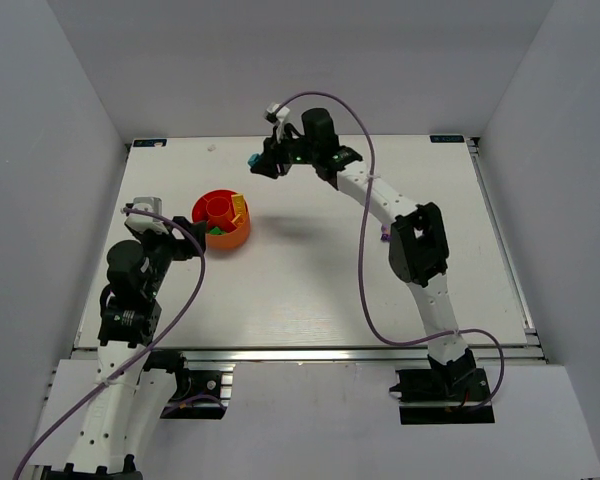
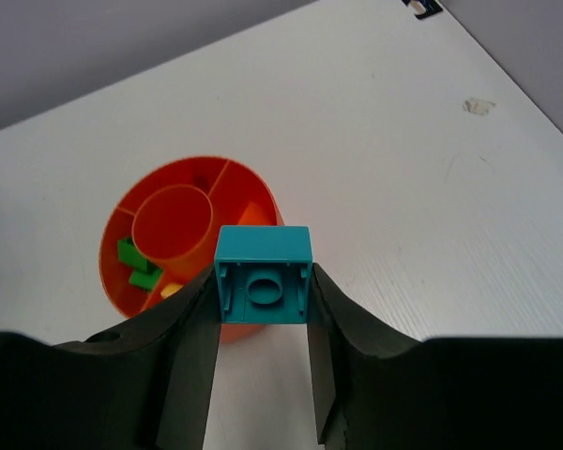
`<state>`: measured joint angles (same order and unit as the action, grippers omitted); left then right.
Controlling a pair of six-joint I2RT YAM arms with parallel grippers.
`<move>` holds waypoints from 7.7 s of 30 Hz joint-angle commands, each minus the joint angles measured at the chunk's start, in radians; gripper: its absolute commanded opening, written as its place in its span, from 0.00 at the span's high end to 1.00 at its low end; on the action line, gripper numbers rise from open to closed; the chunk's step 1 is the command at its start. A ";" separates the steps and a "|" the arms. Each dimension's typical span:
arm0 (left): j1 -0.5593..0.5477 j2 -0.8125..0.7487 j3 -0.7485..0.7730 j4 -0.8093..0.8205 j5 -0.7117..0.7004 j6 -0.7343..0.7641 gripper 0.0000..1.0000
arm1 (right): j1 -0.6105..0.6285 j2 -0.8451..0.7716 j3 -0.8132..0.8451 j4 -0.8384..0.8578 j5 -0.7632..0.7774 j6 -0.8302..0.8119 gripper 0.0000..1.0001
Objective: Sort the legos into containers by color
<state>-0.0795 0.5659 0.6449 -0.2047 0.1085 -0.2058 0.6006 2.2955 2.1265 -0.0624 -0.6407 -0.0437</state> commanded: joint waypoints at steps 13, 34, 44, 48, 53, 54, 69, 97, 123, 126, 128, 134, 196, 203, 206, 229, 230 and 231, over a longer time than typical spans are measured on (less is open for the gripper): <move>0.017 0.048 -0.008 0.022 -0.017 -0.018 0.14 | 0.111 0.177 0.139 0.375 0.024 0.114 0.94; 0.017 0.715 0.575 -0.084 0.235 -0.356 0.10 | 0.097 -0.097 0.006 -0.073 -0.243 -0.620 1.00; 0.017 0.739 0.565 -0.104 0.379 -0.317 0.12 | 0.107 -0.099 0.010 -0.045 -0.208 -0.561 1.00; 0.006 0.764 0.565 -0.105 0.372 -0.314 0.14 | 0.111 -0.105 0.010 -0.051 -0.226 -0.548 1.00; 0.006 0.784 0.562 -0.085 0.364 -0.319 0.19 | 0.116 -0.116 0.007 -0.076 -0.235 -0.567 1.00; 0.006 0.789 0.565 -0.085 0.362 -0.317 0.21 | 0.117 -0.114 0.009 -0.080 -0.238 -0.565 1.00; 0.006 0.816 0.579 -0.079 0.381 -0.319 0.76 | 0.139 -0.140 -0.013 -0.117 -0.240 -0.575 0.67; 0.053 1.324 1.159 -0.527 0.100 -0.004 0.96 | -0.222 -0.806 -0.898 -0.062 -0.290 -0.296 1.00; 0.026 1.433 1.181 -0.624 0.108 0.025 0.75 | -0.410 -0.869 -1.010 0.042 -0.384 -0.209 0.84; 0.026 1.431 1.185 -0.630 0.105 0.026 0.70 | -0.420 -0.867 -1.011 0.049 -0.392 -0.206 0.82; 0.026 1.436 1.200 -0.640 0.094 0.026 0.60 | -0.427 -0.867 -1.011 0.049 -0.392 -0.206 0.75; 0.026 1.439 1.262 -0.644 0.076 0.014 0.40 | -0.443 -0.872 -1.011 0.047 -0.320 -0.212 0.39; -0.094 0.793 0.338 0.393 0.758 -0.395 0.24 | -0.400 -0.348 -0.472 -0.464 -0.171 -0.666 0.85; -0.244 0.936 0.446 0.350 0.669 -0.475 0.24 | -0.299 -0.687 -0.778 -0.432 -0.290 -0.742 0.89; -0.276 0.982 0.473 0.352 0.663 -0.504 0.23 | -0.262 -0.737 -0.813 -0.416 -0.278 -0.725 0.89; -0.451 1.111 0.662 0.079 0.570 -0.442 0.27 | -0.168 -0.867 -0.910 -0.228 -0.080 -0.599 0.90; -0.451 1.112 0.665 0.061 0.559 -0.437 0.31 | -0.168 -0.873 -0.915 -0.218 -0.074 -0.599 0.90; -0.451 1.112 0.667 0.057 0.551 -0.437 0.32 | -0.168 -0.877 -0.921 -0.215 -0.053 -0.596 0.90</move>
<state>-0.5217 1.6814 1.2716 -0.0666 0.7136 -0.6868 0.4286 1.4654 1.2201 -0.3473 -0.7387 -0.6613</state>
